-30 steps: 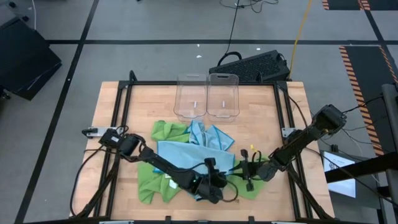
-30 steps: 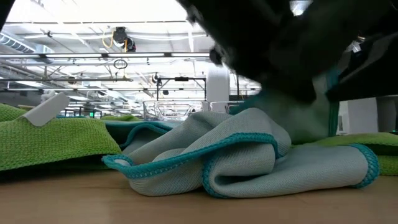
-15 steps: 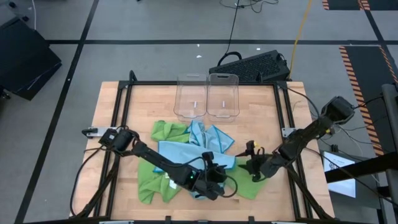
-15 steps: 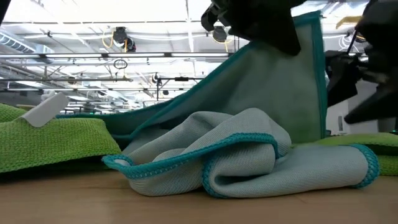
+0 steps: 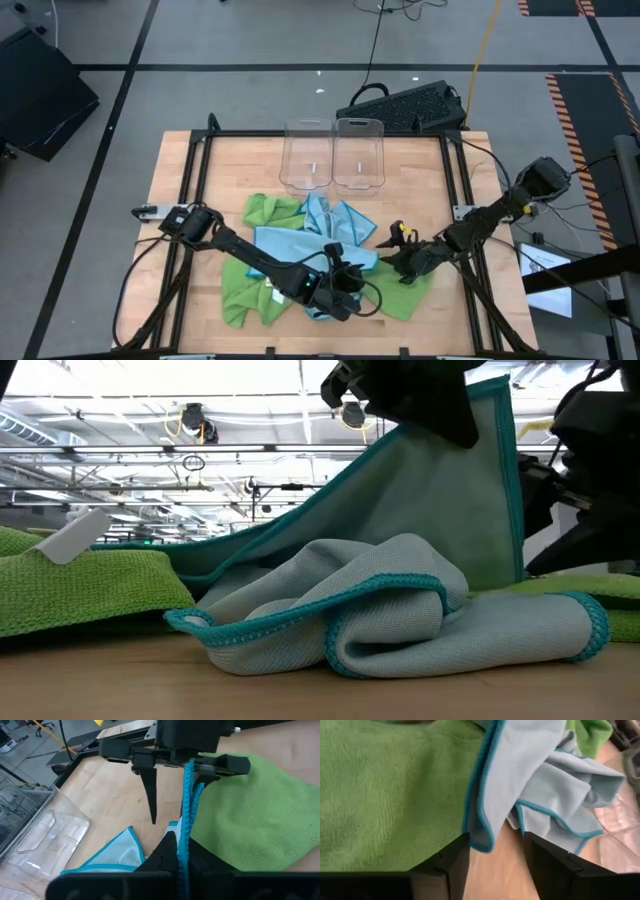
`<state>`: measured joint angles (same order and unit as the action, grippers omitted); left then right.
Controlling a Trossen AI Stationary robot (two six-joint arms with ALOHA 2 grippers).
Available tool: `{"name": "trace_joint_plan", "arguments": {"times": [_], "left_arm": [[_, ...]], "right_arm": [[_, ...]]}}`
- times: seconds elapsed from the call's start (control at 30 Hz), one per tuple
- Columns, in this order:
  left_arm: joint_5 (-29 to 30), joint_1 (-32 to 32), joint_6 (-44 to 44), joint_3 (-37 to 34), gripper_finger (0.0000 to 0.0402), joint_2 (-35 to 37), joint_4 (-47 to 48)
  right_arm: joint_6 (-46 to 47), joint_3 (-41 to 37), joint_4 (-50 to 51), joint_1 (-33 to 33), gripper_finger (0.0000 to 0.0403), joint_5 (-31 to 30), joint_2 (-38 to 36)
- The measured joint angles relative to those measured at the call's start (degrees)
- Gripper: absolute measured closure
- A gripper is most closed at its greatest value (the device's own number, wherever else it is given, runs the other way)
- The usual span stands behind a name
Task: Fold microfiber towels
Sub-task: Fold the top right blue microfiber towel
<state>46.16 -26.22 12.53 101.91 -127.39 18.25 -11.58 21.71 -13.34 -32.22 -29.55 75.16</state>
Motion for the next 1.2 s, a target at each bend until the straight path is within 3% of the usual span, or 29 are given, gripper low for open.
{"name": "trace_joint_plan", "arguments": {"times": [0.37,0.7,0.87,1.1,1.2], "left_arm": [[0.4,0.0,-0.4,0.0,0.0397,0.0,0.0],[0.4,0.0,-0.6,0.0,0.0398,0.0,-0.1],[0.4,0.0,-0.4,0.0,0.0398,0.0,-0.1],[1.4,-0.2,-0.4,0.0,0.0399,0.3,0.4],[2.1,-0.2,-1.3,0.0,0.0396,0.9,0.8]], "right_arm": [[-1.7,0.0,0.8,0.0,0.0212,1.1,2.5],[-6.4,0.0,-12.5,0.7,0.0236,-3.5,11.5],[-4.8,0.0,-12.7,1.0,0.0277,-3.4,11.7],[-2.2,0.0,-12.3,0.6,0.0386,-3.3,11.5],[-1.6,0.0,-11.4,-0.2,0.0394,-3.4,9.9]]}}
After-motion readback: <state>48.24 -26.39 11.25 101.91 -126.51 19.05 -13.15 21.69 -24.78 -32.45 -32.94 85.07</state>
